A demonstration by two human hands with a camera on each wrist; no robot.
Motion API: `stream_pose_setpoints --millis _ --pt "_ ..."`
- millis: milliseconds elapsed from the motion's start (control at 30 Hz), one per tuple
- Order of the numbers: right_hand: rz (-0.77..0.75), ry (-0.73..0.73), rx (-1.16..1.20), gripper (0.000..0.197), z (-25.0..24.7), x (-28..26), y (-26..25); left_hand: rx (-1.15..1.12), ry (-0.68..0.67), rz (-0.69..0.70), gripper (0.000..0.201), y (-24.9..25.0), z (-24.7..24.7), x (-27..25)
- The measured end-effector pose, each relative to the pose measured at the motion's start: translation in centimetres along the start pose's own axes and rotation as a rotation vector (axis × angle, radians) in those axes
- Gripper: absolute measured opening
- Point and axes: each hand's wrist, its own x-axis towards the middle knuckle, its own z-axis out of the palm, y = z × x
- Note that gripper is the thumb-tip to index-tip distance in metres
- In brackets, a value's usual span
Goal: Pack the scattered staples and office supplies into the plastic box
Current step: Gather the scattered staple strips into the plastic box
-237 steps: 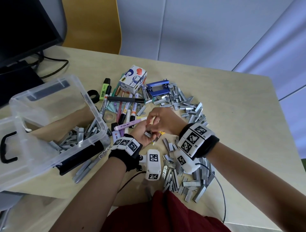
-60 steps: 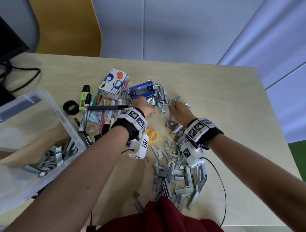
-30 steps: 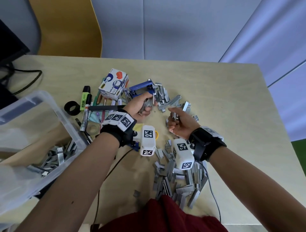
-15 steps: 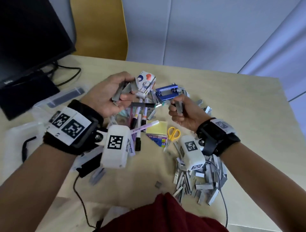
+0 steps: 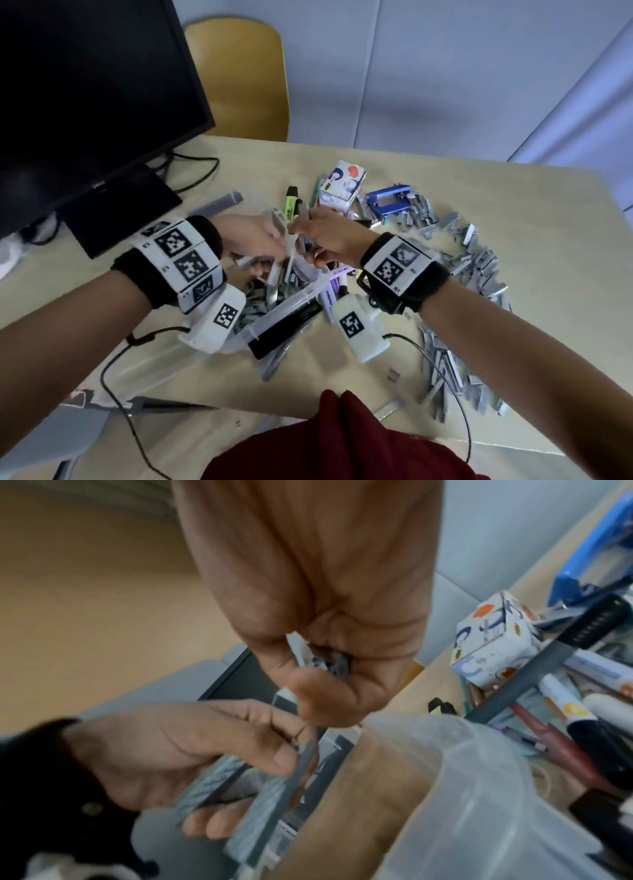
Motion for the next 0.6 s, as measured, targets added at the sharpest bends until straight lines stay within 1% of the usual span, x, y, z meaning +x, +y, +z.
stream_pose_setpoints --millis 67,133,167,233,300,333,400,433,467,500,533,567,600 --pt "-0.019 0.045 -0.084 0.01 0.8 0.3 0.3 0.073 -0.026 -0.027 0.019 0.0 0.2 0.3" --pt "-0.036 0.072 -0.174 0.013 1.2 0.5 0.6 0.13 -0.032 -0.044 0.012 -0.3 0.1 0.6" --pt "-0.045 0.084 -0.209 0.016 1.3 0.5 0.7 0.144 -0.042 -0.049 0.017 -0.5 0.1 0.7" --pt "-0.063 0.113 -0.239 0.017 1.5 0.5 1.0 0.184 -0.076 -0.048 0.031 -1.0 -0.3 0.6" --pt "-0.089 0.127 -0.261 0.013 1.5 0.4 1.3 0.196 -0.107 -0.039 0.034 -1.3 -0.8 0.5" --pt "-0.103 0.124 -0.279 0.01 1.6 0.4 1.3 0.173 -0.101 -0.022 0.03 -1.5 -1.2 0.4" --pt "-0.133 0.11 -0.344 0.007 2.0 0.2 1.5 0.08 -0.027 0.002 0.014 -1.9 -2.2 0.5" --pt "-0.147 0.105 -0.395 0.008 2.2 0.1 1.5 0.024 0.03 0.011 0.014 -2.2 -2.8 0.7" --pt "-0.158 0.109 -0.459 0.014 2.4 0.0 1.6 -0.009 0.126 0.026 0.015 -2.4 -3.3 0.8" --pt "-0.173 0.117 -0.521 0.019 2.6 -0.1 1.7 0.035 0.238 0.039 0.011 -2.6 -3.7 1.0" --pt "-0.195 0.125 -0.569 0.021 2.7 -0.1 1.9 0.102 0.331 0.056 0.012 -2.8 -4.0 1.1" --pt "-0.218 0.131 -0.603 0.021 2.9 -0.2 2.1 0.157 0.376 0.046 0.025 -3.0 -4.1 1.3" --pt "-0.233 0.141 -0.626 0.021 3.0 -0.1 2.3 0.167 0.384 0.04 0.037 -3.1 -4.1 1.4"
